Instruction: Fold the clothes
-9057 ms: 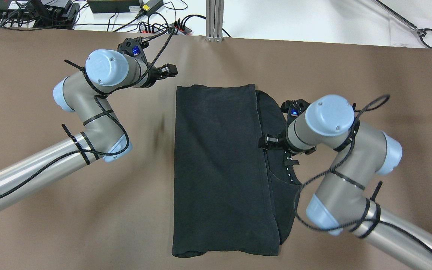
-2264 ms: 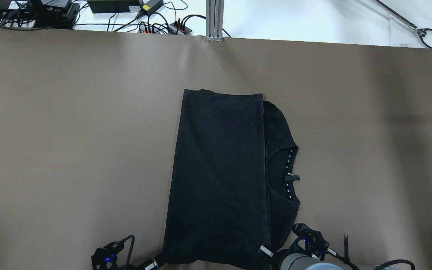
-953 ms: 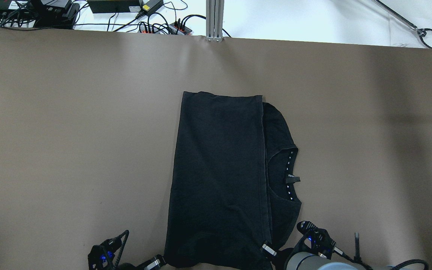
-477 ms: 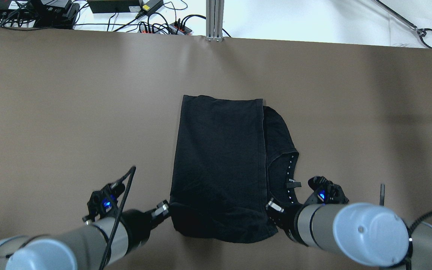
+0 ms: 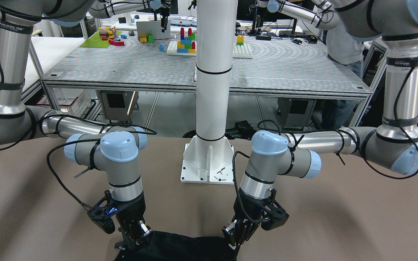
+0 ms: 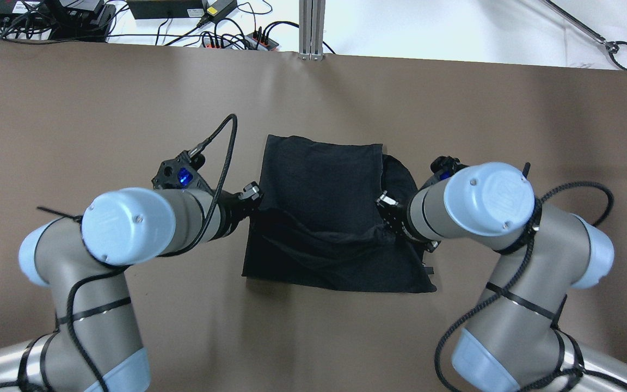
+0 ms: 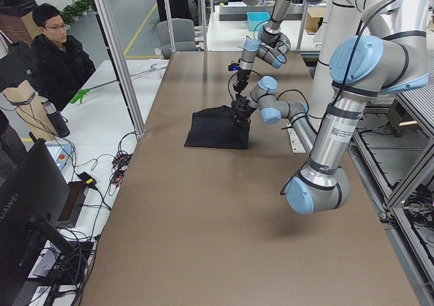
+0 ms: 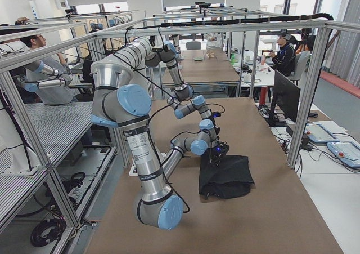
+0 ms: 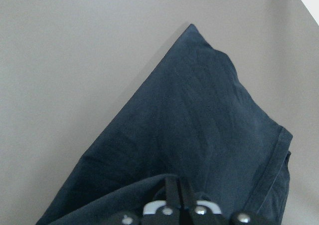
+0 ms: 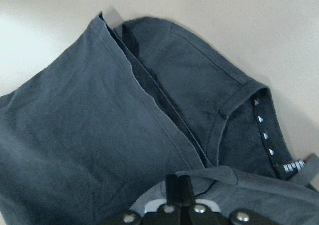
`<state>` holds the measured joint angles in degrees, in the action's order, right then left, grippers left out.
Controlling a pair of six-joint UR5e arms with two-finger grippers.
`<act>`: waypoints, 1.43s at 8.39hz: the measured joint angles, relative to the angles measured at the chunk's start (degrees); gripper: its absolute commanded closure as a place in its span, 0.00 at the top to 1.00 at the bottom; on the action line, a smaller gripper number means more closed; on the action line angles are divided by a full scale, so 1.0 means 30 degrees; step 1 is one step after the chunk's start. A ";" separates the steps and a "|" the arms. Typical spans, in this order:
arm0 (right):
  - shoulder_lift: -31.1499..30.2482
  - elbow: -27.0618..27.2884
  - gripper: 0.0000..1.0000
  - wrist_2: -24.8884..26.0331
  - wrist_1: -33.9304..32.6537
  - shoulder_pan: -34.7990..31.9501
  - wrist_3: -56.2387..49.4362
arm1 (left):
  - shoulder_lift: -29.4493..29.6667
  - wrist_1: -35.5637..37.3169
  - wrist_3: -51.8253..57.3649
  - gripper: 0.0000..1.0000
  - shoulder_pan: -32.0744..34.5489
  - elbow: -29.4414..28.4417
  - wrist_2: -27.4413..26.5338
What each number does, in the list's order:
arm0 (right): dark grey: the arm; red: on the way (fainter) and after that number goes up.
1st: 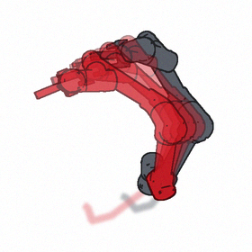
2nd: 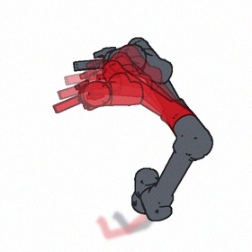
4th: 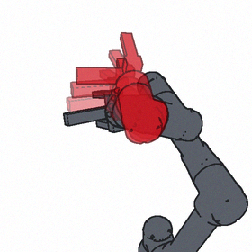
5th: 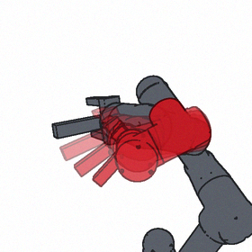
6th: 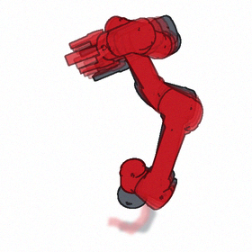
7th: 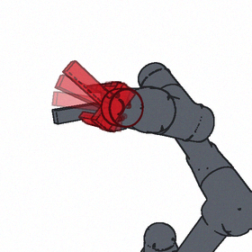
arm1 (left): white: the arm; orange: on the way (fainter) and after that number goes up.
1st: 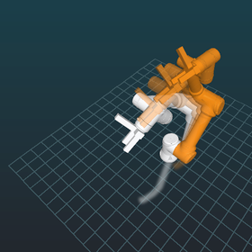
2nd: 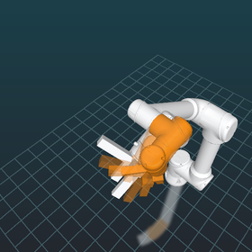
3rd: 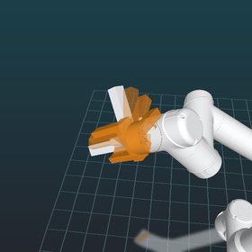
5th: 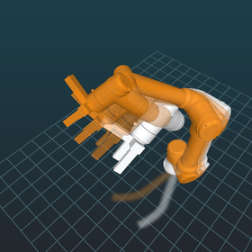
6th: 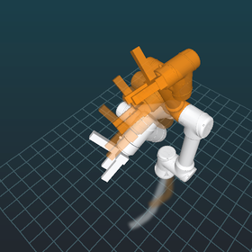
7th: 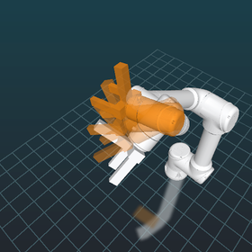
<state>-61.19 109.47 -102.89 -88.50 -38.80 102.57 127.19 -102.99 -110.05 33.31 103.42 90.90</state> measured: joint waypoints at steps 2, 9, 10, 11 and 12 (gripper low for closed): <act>0.1497 -0.2979 0.90 -0.0223 0.0714 -0.1031 -0.1632 | 0.2452 -0.1816 0.0668 0.28 0.1671 -0.4976 0.1081; 0.5125 -1.3803 0.95 -0.0473 0.7326 -0.4181 -0.9964 | 0.5930 -0.9285 0.5662 0.94 0.4461 -1.6029 0.1621; 0.5011 -1.3832 0.95 -0.0480 0.7380 -0.4468 -1.0824 | 0.5894 -0.9277 0.6111 0.94 0.4820 -1.5997 0.1990; 0.4773 -1.3849 0.95 -0.0502 0.7397 -0.4978 -1.2036 | 0.5635 -0.9197 0.7089 0.94 0.5309 -1.5786 0.2659; 0.4370 -1.3847 0.95 -0.0521 0.7409 -0.5700 -1.4006 | 0.4939 -0.8944 0.8943 0.94 0.6043 -1.5216 0.3469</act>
<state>-48.08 67.93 -104.45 -66.27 -55.90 60.55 142.01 -129.82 -83.22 51.44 57.77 101.31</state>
